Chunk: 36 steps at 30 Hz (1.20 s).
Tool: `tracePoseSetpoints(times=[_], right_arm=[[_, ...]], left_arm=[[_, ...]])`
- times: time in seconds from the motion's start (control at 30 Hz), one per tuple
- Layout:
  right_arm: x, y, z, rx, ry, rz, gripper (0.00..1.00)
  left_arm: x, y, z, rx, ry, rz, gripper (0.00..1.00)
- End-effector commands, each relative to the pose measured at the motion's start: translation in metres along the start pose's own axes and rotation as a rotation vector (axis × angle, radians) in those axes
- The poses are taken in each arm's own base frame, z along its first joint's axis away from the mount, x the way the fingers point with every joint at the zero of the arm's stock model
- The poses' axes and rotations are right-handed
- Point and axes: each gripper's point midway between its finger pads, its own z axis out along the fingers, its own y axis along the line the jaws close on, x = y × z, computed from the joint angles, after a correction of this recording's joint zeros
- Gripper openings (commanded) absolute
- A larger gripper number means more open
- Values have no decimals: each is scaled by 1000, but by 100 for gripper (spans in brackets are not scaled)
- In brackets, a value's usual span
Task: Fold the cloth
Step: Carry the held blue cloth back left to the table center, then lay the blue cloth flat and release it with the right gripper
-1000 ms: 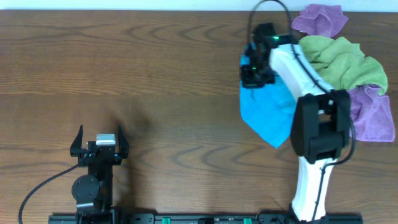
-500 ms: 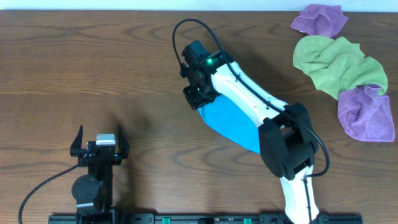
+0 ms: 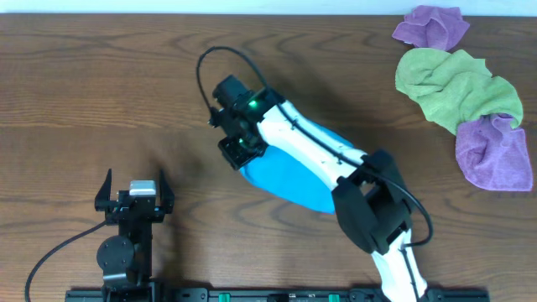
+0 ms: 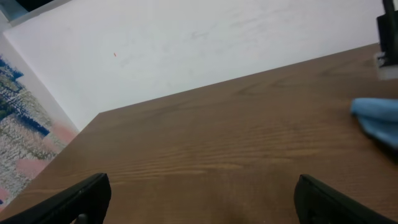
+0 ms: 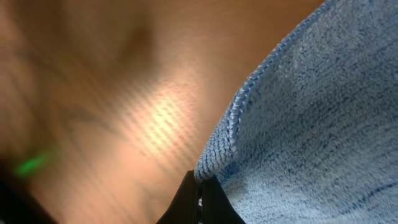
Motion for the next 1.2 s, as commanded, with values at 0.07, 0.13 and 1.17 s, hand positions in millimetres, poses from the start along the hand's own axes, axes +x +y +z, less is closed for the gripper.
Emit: tracePoseSetpoints(times=[0.07,0.13,1.17], right_arm=[[-10,-4,-21,34,-49,-57,59],[-15,-14,-30,77,-64,-73,72],[84,-151,-101,530,197,-30,57]], left_arm=[[19,-4,0,14,67,15,95],[19,-4,0,14,67,15,95],[19,-4,0,14,67,15,95]])
